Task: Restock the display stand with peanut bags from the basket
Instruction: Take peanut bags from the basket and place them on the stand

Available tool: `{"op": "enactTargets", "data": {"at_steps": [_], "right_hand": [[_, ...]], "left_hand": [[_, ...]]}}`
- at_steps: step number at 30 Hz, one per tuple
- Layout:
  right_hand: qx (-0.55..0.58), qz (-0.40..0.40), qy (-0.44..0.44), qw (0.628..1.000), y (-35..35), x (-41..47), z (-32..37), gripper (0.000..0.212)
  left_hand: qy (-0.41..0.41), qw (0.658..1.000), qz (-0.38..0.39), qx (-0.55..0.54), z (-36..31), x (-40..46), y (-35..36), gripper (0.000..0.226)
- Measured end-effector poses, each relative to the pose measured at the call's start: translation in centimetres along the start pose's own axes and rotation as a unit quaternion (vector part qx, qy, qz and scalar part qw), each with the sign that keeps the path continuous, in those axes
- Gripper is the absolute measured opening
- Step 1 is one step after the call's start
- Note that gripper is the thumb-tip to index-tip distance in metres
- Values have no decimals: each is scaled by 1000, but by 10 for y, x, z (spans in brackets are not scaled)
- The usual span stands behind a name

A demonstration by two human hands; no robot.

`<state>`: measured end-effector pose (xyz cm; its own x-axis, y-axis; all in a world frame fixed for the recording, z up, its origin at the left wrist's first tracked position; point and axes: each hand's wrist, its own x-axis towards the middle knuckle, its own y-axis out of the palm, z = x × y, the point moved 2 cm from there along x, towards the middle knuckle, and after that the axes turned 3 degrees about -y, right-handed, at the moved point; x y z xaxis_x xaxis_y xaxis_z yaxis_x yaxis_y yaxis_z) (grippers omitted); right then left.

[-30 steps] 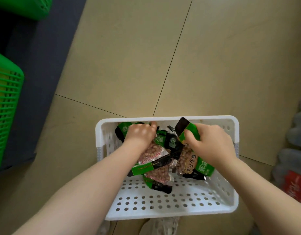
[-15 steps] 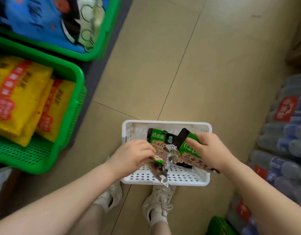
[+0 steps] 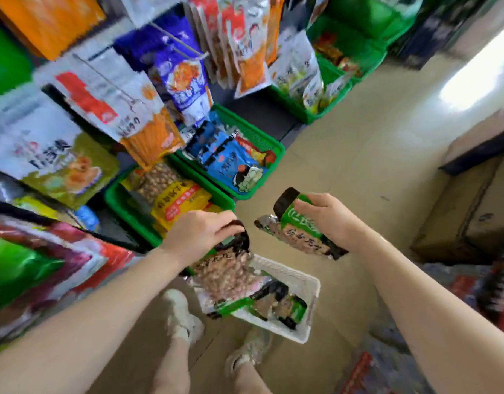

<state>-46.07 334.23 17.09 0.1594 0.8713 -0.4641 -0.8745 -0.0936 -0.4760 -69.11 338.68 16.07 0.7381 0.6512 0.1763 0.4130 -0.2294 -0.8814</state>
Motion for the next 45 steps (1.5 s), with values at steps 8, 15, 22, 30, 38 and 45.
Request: {"op": "enactTargets", "data": {"at_steps": [8, 15, 22, 30, 38, 45], "right_hand": [[-57, 164, -213, 962, 72, -63, 225, 35], [-29, 180, -430, 884, 168, -139, 393, 42], [-6, 56, -575, 816, 266, -191, 526, 44], [-25, -101, -594, 798, 290, -188, 611, 48], [-70, -113, -570, 811, 252, -152, 669, 51], [-130, -55, -511, 848, 255, -105, 700, 48]], "left_hand": [[-19, 976, -77, 202, -12, -99, -216, 60], [-69, 910, -225, 343, -2, -233, -390, 49], [-136, 831, -239, 483, 21, -339, -544, 45], [-202, 804, -232, 508, 79, -357, -626, 41], [-211, 819, -278, 456, 119, -288, -659, 42], [-168, 817, -224, 504, 186, -201, -667, 40]]}}
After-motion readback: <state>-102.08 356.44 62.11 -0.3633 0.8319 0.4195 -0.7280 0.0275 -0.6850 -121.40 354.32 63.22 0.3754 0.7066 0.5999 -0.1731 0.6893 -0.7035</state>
